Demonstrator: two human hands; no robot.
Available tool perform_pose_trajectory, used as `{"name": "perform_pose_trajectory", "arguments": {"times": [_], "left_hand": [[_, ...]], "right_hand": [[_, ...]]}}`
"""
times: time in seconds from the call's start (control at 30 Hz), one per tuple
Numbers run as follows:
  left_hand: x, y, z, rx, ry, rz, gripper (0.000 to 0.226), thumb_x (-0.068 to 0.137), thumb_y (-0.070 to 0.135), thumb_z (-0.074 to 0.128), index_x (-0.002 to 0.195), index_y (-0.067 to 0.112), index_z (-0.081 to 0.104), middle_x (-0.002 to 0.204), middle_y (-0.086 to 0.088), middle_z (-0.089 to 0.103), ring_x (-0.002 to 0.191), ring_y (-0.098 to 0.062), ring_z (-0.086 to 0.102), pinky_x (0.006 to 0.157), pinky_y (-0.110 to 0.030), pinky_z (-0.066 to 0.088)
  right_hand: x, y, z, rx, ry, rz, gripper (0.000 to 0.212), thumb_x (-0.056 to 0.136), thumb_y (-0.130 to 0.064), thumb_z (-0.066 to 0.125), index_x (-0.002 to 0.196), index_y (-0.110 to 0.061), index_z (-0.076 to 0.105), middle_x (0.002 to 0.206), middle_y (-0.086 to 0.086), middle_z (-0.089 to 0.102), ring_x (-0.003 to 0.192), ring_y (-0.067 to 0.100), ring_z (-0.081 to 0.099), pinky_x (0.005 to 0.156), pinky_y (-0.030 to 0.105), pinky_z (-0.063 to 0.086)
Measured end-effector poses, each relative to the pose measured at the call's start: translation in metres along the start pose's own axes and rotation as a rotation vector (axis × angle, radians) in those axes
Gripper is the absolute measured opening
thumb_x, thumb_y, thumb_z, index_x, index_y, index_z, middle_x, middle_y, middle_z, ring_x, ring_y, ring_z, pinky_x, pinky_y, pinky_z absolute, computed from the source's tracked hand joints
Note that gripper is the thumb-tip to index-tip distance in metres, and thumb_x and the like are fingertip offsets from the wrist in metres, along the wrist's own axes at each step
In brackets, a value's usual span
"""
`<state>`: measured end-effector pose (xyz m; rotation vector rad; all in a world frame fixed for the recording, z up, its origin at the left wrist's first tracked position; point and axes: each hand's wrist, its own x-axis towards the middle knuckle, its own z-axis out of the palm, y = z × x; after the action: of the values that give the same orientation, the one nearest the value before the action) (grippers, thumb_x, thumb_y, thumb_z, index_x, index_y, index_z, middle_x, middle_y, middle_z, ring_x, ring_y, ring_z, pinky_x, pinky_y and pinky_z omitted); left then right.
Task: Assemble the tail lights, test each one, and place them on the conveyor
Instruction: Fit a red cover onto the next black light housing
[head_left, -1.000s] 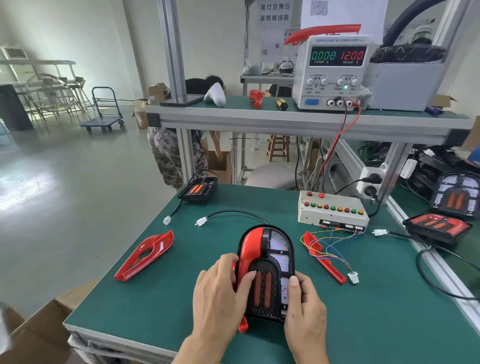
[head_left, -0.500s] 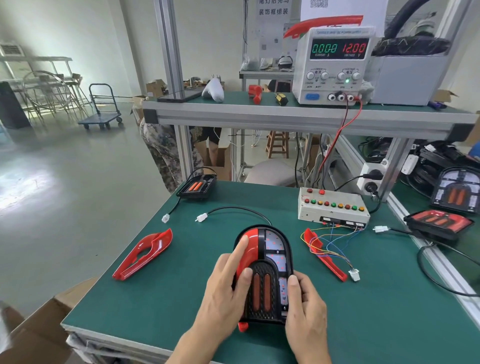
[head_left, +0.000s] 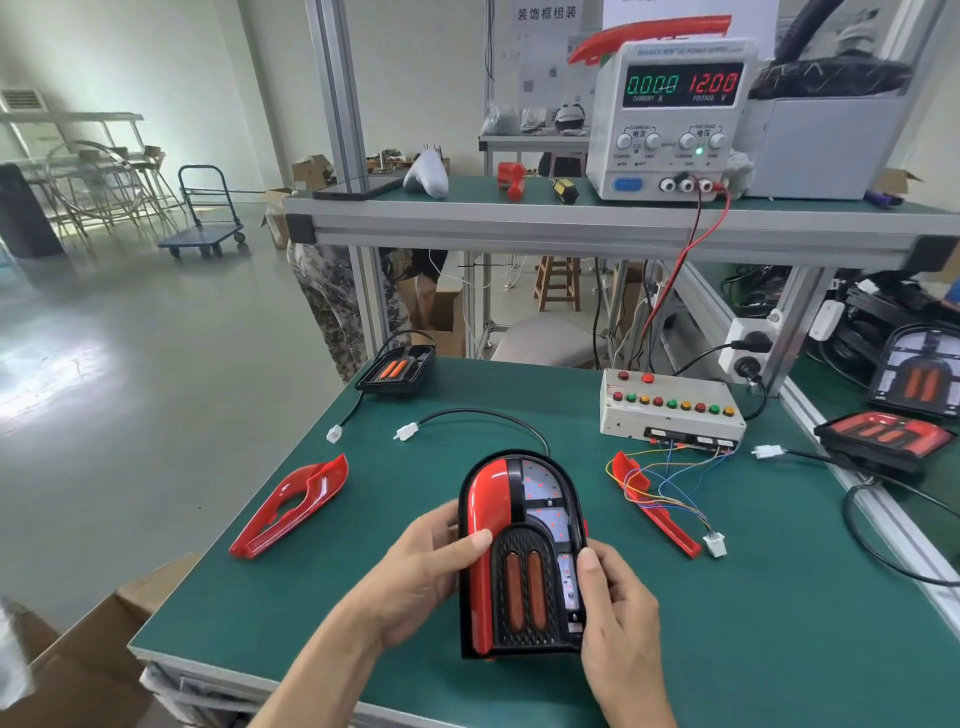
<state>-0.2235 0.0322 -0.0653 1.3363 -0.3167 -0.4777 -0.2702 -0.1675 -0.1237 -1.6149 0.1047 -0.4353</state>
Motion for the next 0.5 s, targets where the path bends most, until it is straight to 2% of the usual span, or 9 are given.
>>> {"name": "perform_pose_trajectory", "arguments": {"times": [0.1, 0.17, 0.23, 0.33, 0.43, 0.5], "left_hand": [[0.002, -0.002, 0.004, -0.023, -0.026, -0.03, 0.045, 0.094, 0.025, 0.066, 0.13, 0.0, 0.059, 0.131, -0.027, 0.064, 0.117, -0.037, 0.063, 0.103, -0.055, 0.046], [0.007, -0.002, 0.009, -0.078, 0.024, 0.011, 0.045, 0.093, 0.027, 0.065, 0.129, 0.0, 0.06, 0.129, -0.027, 0.065, 0.114, -0.036, 0.065, 0.097, -0.051, 0.052], [0.015, -0.002, 0.016, -0.196, 0.113, 0.035, 0.047, 0.093, 0.028, 0.067, 0.127, -0.003, 0.06, 0.128, -0.03, 0.065, 0.11, -0.036, 0.067, 0.094, -0.048, 0.057], [0.027, 0.0, 0.027, -0.344, 0.232, 0.09, 0.044, 0.096, 0.025, 0.062, 0.127, -0.005, 0.06, 0.129, -0.032, 0.062, 0.112, -0.04, 0.064, 0.103, -0.058, 0.05], [0.035, 0.001, 0.039, -0.384, 0.27, 0.156, 0.043, 0.099, 0.023, 0.062, 0.129, -0.007, 0.057, 0.129, -0.033, 0.061, 0.114, -0.044, 0.059, 0.107, -0.066, 0.042], [0.036, -0.002, 0.048, -0.374, 0.265, 0.18, 0.049, 0.095, 0.026, 0.063, 0.13, -0.007, 0.055, 0.126, -0.034, 0.062, 0.109, -0.043, 0.06, 0.103, -0.067, 0.044]], "right_hand": [[0.001, -0.005, -0.002, 0.057, 0.062, 0.002, 0.038, 0.088, -0.059, 0.052, 0.104, -0.034, 0.075, 0.094, -0.001, 0.079, 0.087, 0.016, 0.074, 0.078, 0.037, 0.059], [0.003, -0.008, -0.005, 0.121, 0.097, 0.008, 0.047, 0.088, -0.061, 0.049, 0.112, -0.029, 0.075, 0.104, 0.001, 0.078, 0.096, 0.017, 0.074, 0.08, 0.038, 0.058], [0.004, -0.011, -0.005, 0.178, 0.088, 0.04, 0.059, 0.085, -0.064, 0.05, 0.121, -0.022, 0.07, 0.101, 0.006, 0.077, 0.085, 0.022, 0.072, 0.066, 0.04, 0.056], [0.005, -0.014, -0.002, 0.172, 0.042, 0.057, 0.062, 0.079, -0.063, 0.057, 0.12, -0.016, 0.061, 0.081, 0.02, 0.069, 0.062, 0.028, 0.065, 0.048, 0.032, 0.047], [0.004, -0.015, 0.0, 0.167, -0.108, 0.065, 0.058, 0.08, -0.059, 0.063, 0.117, -0.014, 0.06, 0.072, 0.022, 0.068, 0.055, 0.034, 0.066, 0.044, 0.028, 0.043], [0.005, -0.015, 0.0, 0.177, -0.144, 0.096, 0.06, 0.078, -0.057, 0.067, 0.116, -0.011, 0.059, 0.076, 0.023, 0.071, 0.056, 0.037, 0.069, 0.045, 0.027, 0.045]]}}
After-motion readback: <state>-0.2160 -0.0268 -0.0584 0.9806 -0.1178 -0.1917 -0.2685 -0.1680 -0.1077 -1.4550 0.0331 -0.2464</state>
